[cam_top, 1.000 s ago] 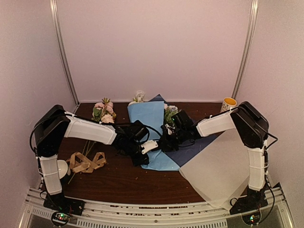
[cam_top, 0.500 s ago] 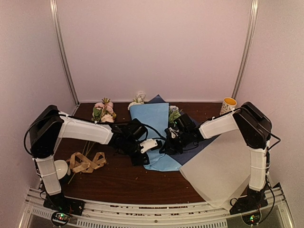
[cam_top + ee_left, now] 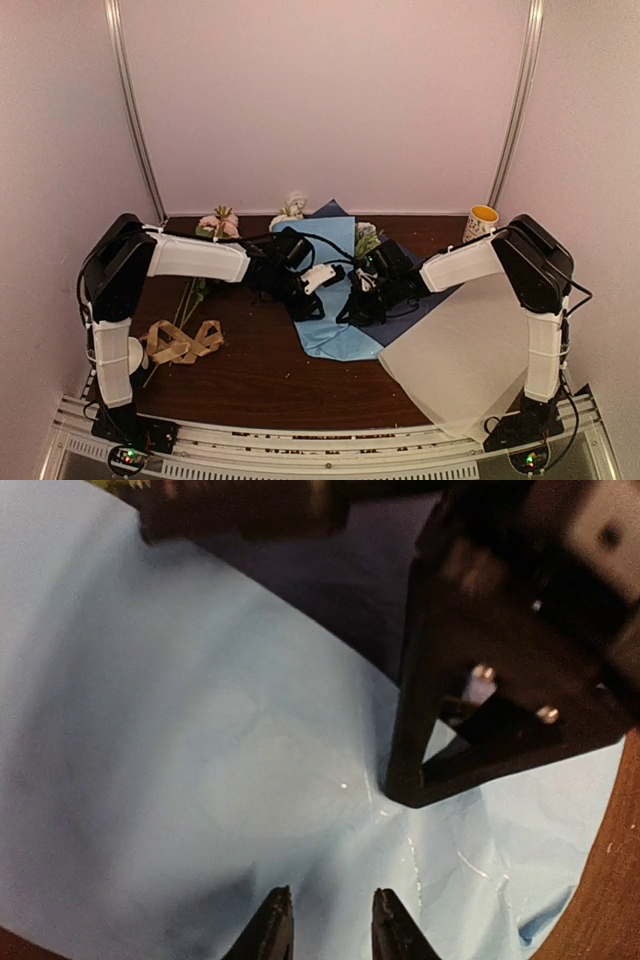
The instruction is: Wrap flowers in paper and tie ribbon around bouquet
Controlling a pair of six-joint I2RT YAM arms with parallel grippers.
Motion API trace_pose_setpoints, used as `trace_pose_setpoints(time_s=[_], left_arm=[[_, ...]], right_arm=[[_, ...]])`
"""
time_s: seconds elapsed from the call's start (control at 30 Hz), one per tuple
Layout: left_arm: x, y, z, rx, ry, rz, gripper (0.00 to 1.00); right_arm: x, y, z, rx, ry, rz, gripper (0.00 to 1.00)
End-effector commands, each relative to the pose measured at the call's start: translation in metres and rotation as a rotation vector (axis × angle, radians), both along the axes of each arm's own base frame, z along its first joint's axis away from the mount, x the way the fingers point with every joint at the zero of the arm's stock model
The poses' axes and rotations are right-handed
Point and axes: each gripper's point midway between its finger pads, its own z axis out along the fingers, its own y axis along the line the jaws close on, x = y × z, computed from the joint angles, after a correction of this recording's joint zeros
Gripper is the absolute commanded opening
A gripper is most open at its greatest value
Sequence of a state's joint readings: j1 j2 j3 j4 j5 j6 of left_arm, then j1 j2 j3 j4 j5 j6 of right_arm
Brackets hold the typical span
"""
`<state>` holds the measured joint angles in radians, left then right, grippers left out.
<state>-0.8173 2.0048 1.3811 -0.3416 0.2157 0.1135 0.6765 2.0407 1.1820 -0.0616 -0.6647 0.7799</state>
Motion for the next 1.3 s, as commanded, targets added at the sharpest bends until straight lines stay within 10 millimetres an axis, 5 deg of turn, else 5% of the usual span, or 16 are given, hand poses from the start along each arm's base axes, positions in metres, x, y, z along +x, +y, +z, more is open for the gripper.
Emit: trace_pose_setpoints(time_s=[0.0, 0.13, 0.23, 0.33, 0.5, 0.63, 0.9, 1.27], left_arm=[[-0.019, -0.004, -0.030, 0.046, 0.080, -0.050, 0.31], [-0.029, -0.002, -0.051, 0.099, 0.111, -0.071, 0.31], [-0.031, 0.001, -0.057, 0.113, 0.122, -0.065, 0.31], [-0.031, 0.005, -0.059, 0.132, 0.119, -0.062, 0.31], [-0.034, 0.008, -0.061, 0.144, 0.121, -0.069, 0.31], [-0.036, 0.008, -0.063, 0.145, 0.129, -0.073, 0.31], [-0.042, 0.017, -0.071, 0.172, 0.143, -0.068, 0.31], [-0.039, 0.034, -0.078, 0.260, 0.105, -0.091, 0.31]], right_arm=[[0.008, -0.009, 0.018, -0.035, -0.056, -0.020, 0.08], [0.019, -0.019, 0.040, -0.037, -0.103, -0.030, 0.16], [0.037, -0.054, 0.048, -0.090, -0.135, -0.092, 0.22], [0.052, -0.107, 0.044, -0.194, -0.136, -0.166, 0.31], [0.065, -0.226, 0.017, -0.480, -0.061, -0.285, 0.36], [0.075, -0.284, 0.011, -0.659, -0.024, -0.308, 0.39], [0.086, -0.301, -0.001, -0.811, 0.088, -0.214, 0.43], [0.048, -0.289, -0.016, -0.989, 0.208, 0.017, 0.44]])
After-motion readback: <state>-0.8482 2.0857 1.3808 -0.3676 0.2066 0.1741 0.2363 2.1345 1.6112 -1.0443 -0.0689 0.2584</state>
